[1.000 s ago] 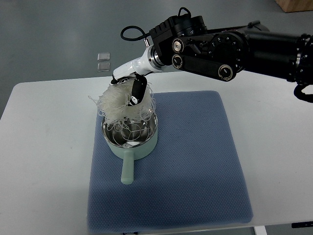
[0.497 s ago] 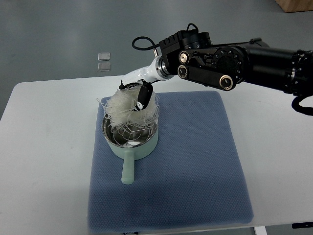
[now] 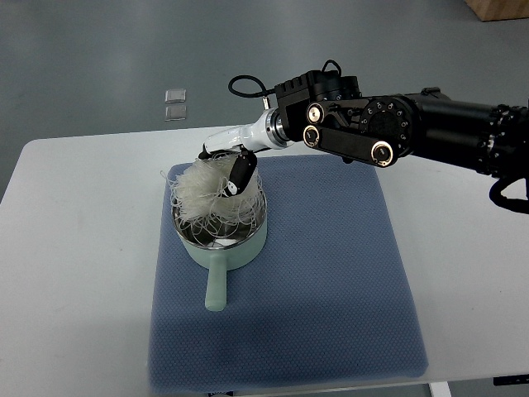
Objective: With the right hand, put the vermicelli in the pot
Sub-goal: 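Press the vermicelli down into the pot with the right hand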
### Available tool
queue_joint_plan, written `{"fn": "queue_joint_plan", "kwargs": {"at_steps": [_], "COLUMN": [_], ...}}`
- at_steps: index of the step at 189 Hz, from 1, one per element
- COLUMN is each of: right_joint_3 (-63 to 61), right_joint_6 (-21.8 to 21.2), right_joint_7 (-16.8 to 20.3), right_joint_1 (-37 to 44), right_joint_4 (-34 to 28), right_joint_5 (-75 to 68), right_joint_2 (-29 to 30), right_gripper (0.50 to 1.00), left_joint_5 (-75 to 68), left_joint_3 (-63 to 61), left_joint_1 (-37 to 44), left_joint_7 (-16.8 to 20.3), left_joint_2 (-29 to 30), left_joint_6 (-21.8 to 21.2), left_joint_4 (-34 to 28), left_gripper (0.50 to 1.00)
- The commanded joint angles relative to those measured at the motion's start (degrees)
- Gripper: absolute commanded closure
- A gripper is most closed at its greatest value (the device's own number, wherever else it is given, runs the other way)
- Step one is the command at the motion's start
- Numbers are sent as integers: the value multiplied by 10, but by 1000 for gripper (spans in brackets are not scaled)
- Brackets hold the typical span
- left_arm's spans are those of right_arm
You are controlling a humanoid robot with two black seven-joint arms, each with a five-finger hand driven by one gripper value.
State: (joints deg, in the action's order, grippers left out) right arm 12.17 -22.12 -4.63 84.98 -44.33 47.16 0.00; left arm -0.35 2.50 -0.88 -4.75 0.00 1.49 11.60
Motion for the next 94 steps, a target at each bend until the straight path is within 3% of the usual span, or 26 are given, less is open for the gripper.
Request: {"fn": "queue_joint_plan", "kwargs": {"at_steps": [1,28,31,37,51,61,94], "right_joint_3": [-3,-4,-4,-4,-4,-4,-7], "right_joint_6": [2,16,16,16,16,14,11], "right_joint_7": [0,-8,-8,-8,-8,-8,-8], "right_joint_1": [-8,-20,-21,-24,-29,-33,-40], "right_joint_4": [0,0,0,0,0,0,0], "right_joint_5": [0,0,0,0,0,0,0], "right_joint_2": [0,0,0,0,0,0,0], "right_gripper": [1000,1000,933,849,789,691,605], "left_joint_5": [0,0,0,0,0,0,0], "left_joint_3": [0,0,0,0,0,0,0], "left_joint_1": [0,0,0,0,0,0,0], "left_joint_7": [0,0,0,0,0,0,0], "left_joint_2": [0,0,0,0,0,0,0], "left_joint_6": [0,0,0,0,0,0,0], "left_joint_4": [0,0,0,0,0,0,0], "left_gripper": [500,500,500,500,500,500,500]}}
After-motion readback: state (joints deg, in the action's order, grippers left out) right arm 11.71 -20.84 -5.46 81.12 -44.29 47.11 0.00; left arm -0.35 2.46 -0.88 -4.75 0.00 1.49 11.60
